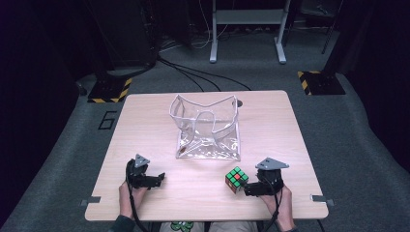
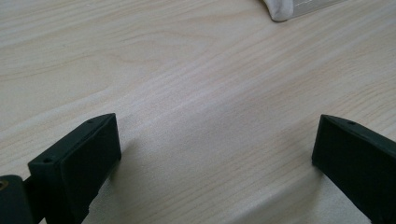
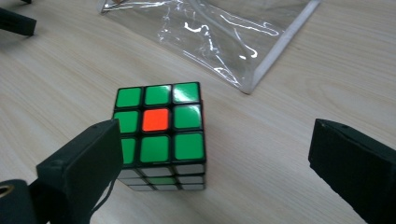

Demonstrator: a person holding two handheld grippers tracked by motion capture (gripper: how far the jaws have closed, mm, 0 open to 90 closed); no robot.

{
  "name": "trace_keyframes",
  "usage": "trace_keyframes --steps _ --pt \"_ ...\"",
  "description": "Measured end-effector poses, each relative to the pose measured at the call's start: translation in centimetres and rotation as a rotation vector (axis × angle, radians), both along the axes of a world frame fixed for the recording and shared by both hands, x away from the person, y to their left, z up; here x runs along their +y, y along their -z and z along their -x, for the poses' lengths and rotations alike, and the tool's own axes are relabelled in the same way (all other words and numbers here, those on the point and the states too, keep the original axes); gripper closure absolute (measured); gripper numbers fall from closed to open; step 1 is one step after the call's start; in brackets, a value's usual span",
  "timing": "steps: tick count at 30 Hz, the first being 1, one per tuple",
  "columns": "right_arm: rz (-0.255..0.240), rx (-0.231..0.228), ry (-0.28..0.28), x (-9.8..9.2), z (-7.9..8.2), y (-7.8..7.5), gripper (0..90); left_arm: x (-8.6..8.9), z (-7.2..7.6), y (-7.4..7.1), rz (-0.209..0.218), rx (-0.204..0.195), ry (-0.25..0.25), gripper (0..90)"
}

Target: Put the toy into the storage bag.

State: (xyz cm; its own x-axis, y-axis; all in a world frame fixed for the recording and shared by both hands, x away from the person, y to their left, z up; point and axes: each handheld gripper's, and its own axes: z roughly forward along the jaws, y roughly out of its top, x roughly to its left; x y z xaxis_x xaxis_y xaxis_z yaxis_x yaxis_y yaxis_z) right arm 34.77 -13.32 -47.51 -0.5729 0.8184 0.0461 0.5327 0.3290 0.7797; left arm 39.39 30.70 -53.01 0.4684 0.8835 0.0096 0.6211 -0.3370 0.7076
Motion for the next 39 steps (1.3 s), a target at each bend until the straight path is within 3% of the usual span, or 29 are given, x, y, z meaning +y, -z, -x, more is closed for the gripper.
trace_keyframes --steps 12,16,21,31,39 --pt "0.047 0.051 -0.074 2.8 -0.6 1.2 2.0 0.0 0.0 0.0 0.001 0.0 0.0 1.2" --pt "0.082 0.064 -0.081 3.4 -0.9 1.9 1.7 0.0 0.0 0.0 0.0 0.0 0.0 1.2" --pt "0.084 0.104 -0.079 3.9 -1.3 2.6 1.8 0.0 0.0 0.0 0.003 -0.001 -0.002 1.2" --pt "0.112 0.114 -0.074 4.3 -1.6 3.7 5.9 0.0 0.0 0.0 0.003 0.0 -0.002 1.2" --pt "0.111 0.116 -0.055 4.1 -1.3 3.8 24.4 0.0 0.0 0.0 0.003 -0.003 -0.002 1.3"
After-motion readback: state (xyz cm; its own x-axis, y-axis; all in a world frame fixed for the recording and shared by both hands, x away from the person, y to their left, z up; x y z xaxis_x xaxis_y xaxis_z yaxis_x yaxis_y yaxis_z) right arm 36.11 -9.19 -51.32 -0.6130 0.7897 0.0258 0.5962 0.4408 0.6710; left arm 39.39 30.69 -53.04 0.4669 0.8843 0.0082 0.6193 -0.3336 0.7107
